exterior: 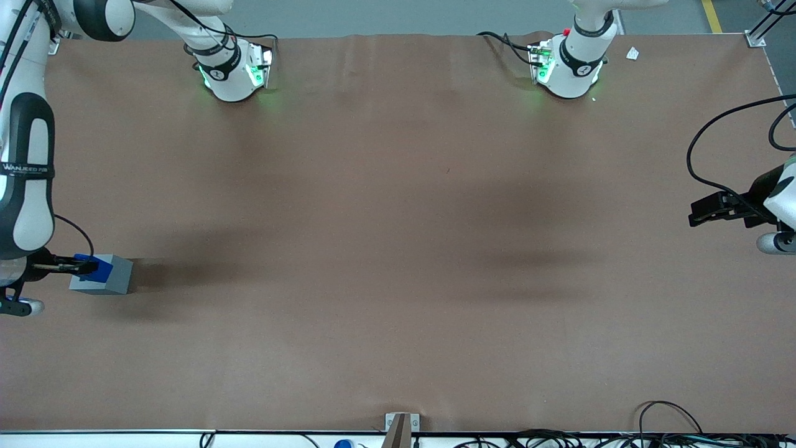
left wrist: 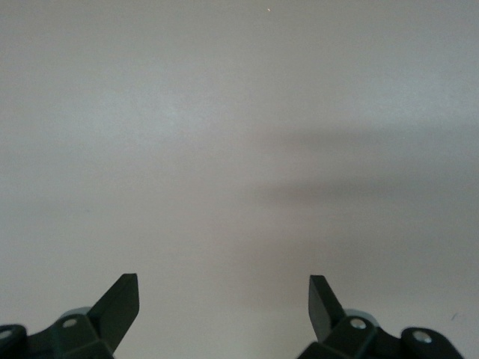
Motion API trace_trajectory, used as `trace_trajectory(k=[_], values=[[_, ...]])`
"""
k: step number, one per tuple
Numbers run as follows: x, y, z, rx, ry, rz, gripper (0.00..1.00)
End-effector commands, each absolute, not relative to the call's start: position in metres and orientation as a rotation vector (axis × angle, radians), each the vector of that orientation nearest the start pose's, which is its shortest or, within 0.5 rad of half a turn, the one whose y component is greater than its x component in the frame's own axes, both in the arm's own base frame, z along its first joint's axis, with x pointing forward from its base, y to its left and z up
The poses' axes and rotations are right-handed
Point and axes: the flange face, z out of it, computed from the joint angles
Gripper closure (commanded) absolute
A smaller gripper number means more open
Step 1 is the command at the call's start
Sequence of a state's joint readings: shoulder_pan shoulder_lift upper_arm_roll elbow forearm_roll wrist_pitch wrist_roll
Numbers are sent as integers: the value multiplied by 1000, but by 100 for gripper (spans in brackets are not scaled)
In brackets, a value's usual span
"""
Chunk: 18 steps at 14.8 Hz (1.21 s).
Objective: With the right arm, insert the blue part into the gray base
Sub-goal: 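Lower the blue block into the gray base opening and press down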
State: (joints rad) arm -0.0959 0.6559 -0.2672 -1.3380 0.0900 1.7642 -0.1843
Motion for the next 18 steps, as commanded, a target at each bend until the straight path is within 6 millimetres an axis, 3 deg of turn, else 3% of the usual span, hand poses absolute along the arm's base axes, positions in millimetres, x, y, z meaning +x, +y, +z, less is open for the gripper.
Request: trace_trajectory(k=[1,4,11,13,18], values=[[675,-219,338,-3117,210,343,100],[676,-235,328,-3116,216,358,100],[673,-252,319,-3111,174,373,100],[672,-260,312,-3109,86,379,100],[675,-259,307,-3112,64,387,100]])
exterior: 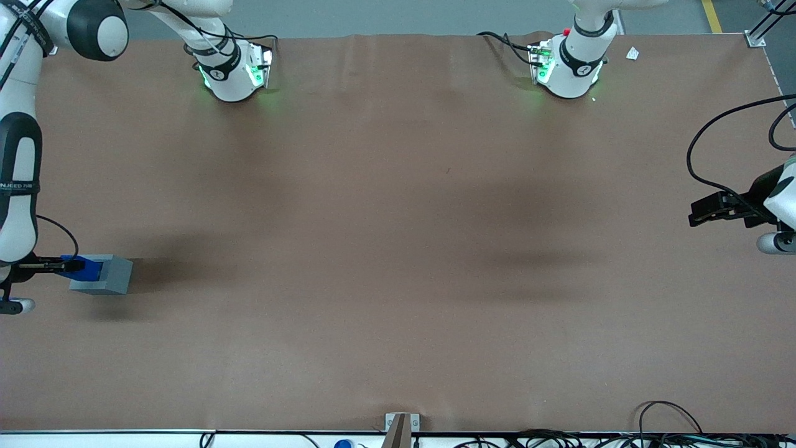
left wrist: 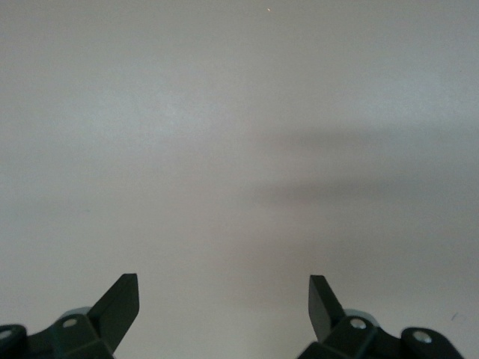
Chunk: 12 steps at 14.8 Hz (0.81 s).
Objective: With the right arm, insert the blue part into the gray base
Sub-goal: 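Lower the blue block into the gray base opening and press down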
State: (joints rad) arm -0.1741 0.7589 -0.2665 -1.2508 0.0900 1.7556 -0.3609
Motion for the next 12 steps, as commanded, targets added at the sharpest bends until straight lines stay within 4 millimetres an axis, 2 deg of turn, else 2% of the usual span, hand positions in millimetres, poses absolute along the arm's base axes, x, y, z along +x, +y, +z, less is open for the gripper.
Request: trace_trajectory(k=[1,4,7,12], values=[[676,-258,306,-3113,61,388,100],[676,-258,306,-3120,55,396,100],[676,-259,299,-3124,-30,410,100],[674,-258,294,-3116,-30,435,100]])
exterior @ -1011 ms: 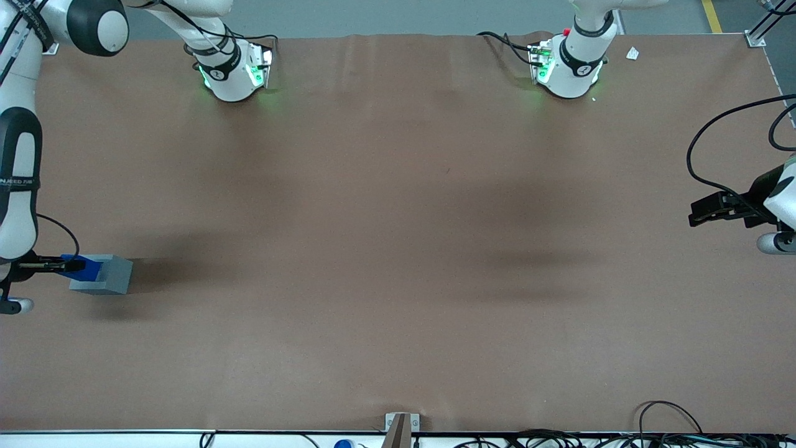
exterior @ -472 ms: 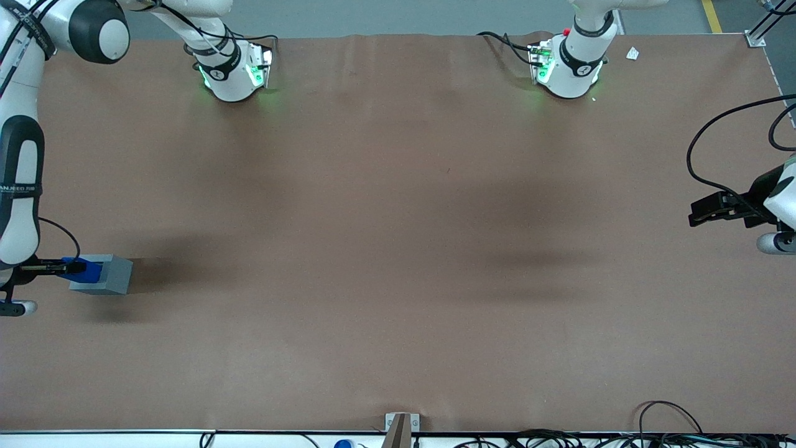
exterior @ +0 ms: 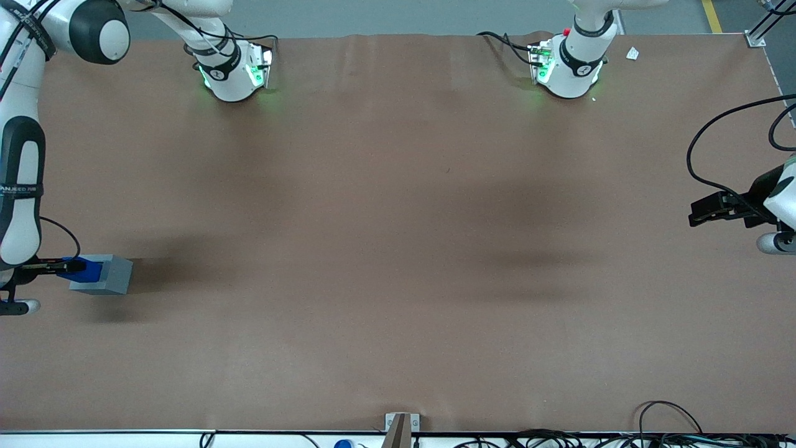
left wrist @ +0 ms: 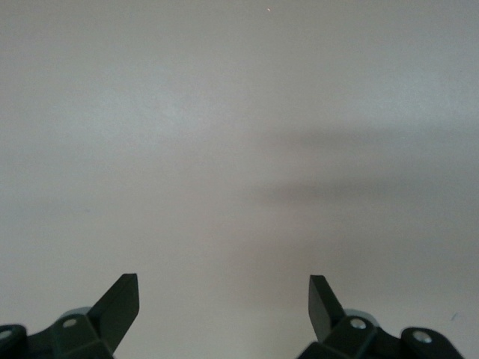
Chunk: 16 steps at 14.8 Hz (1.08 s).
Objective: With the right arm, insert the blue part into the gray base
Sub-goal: 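Lower the blue block into the gray base opening and press down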
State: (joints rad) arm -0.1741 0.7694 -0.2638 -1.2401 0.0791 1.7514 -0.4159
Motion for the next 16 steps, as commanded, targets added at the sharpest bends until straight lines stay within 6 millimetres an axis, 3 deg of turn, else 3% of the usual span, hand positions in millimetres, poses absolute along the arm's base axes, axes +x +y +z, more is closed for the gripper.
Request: trace_trajectory(k=[1,13,14,15,16], values=[[674,-257,291,-3115,-29,439,100],[671,-257,278,-3127,-14,506,97],[672,-256,277,-3128,-18,510,88],[672,-255,277,-3136,-27,515,38],[672,-257,277,-3135,-34,515,1]])
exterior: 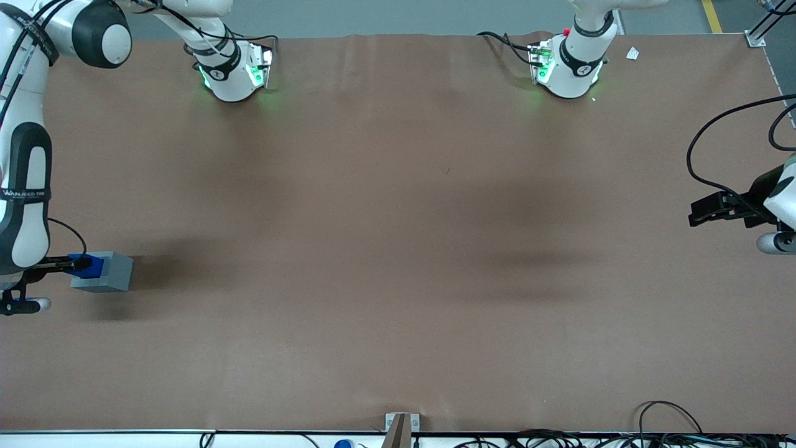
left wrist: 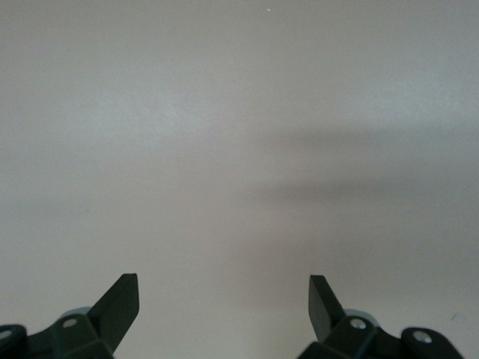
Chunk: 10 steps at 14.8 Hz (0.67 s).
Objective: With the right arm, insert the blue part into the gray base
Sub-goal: 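Lower the blue block into the gray base opening and press down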
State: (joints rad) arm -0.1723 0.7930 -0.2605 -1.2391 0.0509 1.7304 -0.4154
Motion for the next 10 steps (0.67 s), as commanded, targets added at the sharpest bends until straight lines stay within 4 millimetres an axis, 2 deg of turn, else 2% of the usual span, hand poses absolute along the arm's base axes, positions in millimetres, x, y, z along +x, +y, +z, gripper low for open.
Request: trace_trajectory(k=[1,6,8,10], values=[[673,-256,279,-3137,-37,511,0],[676,-249,290,-3138,-46,491,0],[680,-241,305,-3143,-60,465,0],[680,-227,314,-3117,-75,518,0]])
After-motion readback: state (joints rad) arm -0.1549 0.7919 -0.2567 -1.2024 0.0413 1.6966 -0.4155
